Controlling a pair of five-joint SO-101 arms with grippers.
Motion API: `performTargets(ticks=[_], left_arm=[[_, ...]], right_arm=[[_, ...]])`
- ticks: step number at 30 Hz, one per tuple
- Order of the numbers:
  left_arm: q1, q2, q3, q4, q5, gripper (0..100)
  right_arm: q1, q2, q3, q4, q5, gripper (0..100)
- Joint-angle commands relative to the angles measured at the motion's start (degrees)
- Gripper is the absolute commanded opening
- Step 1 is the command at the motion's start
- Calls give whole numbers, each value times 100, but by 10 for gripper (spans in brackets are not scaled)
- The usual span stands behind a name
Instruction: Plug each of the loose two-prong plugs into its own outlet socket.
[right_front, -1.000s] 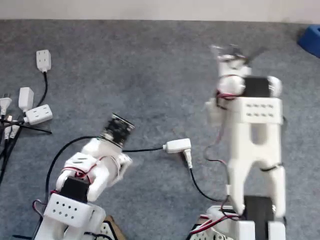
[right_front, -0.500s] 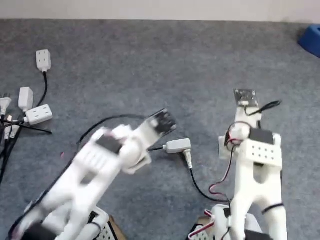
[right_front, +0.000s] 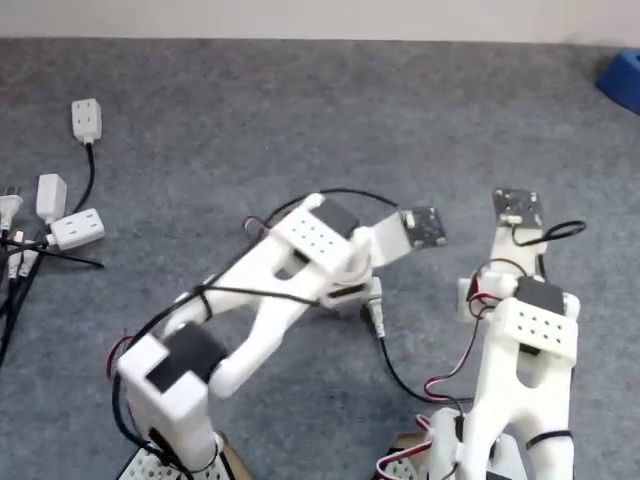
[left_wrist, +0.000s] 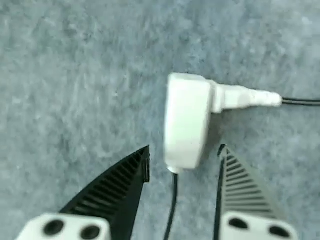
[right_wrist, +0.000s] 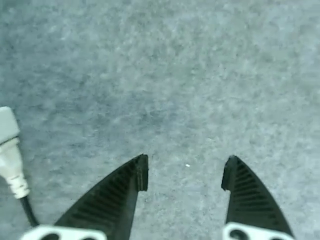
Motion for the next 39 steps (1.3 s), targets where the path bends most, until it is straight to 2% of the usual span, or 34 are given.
performTargets(ticks=[1,10,15,18,21,27,31,39], left_arm=[[101,593,-875,255,-26,231],[110,1789,-1842,387,-18,223],[57,1877,-2615,1046,-26,0],[-215,1877,-3240,1407,-26,5],[-593,1886,-3873,1398,-26,6],[-1235,2396,-5226,255,-62,11],[-1262,3363,-6176,132,-677,11],[-1314,5279,-8637,-211,-686,35]], right_arm=[[259,-154,66,-101,202,238],[215,-163,295,-242,211,238],[207,-163,295,-242,211,238],[207,-163,303,-233,211,238],[75,-163,338,-224,211,238],[-286,-163,558,-233,211,238],[-303,-163,558,-233,211,238],[-330,-180,725,-242,211,238]])
